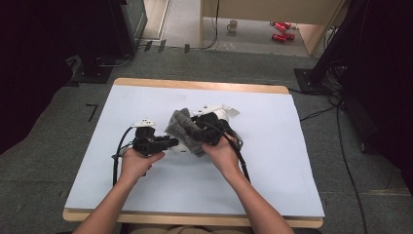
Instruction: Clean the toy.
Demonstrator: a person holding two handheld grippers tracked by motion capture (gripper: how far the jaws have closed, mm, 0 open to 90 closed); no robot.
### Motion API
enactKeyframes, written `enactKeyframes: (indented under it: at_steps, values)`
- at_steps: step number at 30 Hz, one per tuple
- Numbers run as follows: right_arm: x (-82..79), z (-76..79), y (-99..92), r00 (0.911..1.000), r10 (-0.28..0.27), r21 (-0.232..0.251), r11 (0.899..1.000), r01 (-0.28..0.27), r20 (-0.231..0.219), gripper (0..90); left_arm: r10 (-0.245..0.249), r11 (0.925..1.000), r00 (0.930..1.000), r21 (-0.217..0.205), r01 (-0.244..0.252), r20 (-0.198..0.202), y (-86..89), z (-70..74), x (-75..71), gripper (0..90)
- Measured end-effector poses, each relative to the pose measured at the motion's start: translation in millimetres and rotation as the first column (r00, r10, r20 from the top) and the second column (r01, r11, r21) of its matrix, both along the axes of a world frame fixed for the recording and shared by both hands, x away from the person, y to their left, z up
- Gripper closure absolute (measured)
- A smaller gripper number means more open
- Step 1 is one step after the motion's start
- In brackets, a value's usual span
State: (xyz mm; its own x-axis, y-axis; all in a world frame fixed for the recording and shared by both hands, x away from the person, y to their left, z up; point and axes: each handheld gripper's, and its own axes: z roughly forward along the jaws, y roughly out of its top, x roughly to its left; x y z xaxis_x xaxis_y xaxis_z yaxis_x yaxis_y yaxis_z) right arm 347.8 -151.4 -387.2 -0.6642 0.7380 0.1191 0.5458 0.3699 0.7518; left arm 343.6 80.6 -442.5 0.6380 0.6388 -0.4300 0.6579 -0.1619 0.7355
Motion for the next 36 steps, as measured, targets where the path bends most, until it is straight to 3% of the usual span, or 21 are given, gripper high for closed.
enactKeyframes:
  at_steps: [5, 13, 17, 20, 24, 31, 34, 36]
  values:
    - [-0.2, 6.9, -32.1, 0.9994, -0.03, 0.01, 0.999, 0.03, 0.015, 76.0, -0.014, 0.9999, 0.9999, -0.004, 0.014, -0.001, -3.1, 0.4, 1.9, 68.3]
    - [-1.6, 14.7, -64.0, 0.9949, -0.098, 0.05, 0.994, 0.096, 0.025, 76.7, -0.023, 0.9996, 0.9997, -0.019, 0.023, -0.009, 0.4, 0.8, 7.5, 68.5]
    - [0.6, 16.6, -85.0, 0.9857, -0.167, 0.084, 0.983, 0.165, 0.022, 76.6, -0.026, 0.9993, 0.9996, -0.027, 0.026, -0.012, 2.6, 0.8, 10.7, 68.4]
    - [2.2, 12.0, -98.8, 0.9794, -0.202, 0.13, 0.971, 0.201, -0.008, 76.5, -0.032, 0.9989, 0.9993, -0.035, 0.032, -0.016, 2.6, 0.8, 13.1, 68.4]
    - [3.7, 6.9, -109.0, 0.972, -0.235, 0.128, 0.964, 0.234, -0.007, 76.4, -0.036, 0.9986, 0.9991, -0.04, 0.035, -0.022, 2.1, 1.1, 15.7, 68.4]
    - [2.9, 3.9, -132.0, 0.9513, -0.307, 0.128, 0.943, 0.308, -0.028, 76.5, -0.021, 0.9989, 0.9996, -0.041, 0.02, -0.02, 4.5, 1.9, 18.1, 68.4]
    - [-1.0, 12.6, -135.5, 0.9505, -0.31, 0.162, 0.937, 0.309, -0.021, 76.5, -0.018, 0.9985, 0.9995, -0.052, 0.017, -0.025, 6.7, 1.3, 19.8, 68.4]
    - [-4.3, 20.7, -132.9, 0.9552, -0.296, 0.187, 0.938, 0.293, -0.011, 76.4, -0.018, 0.9984, 0.9995, -0.053, 0.017, -0.024, 6.6, 1.2, 19.7, 68.4]
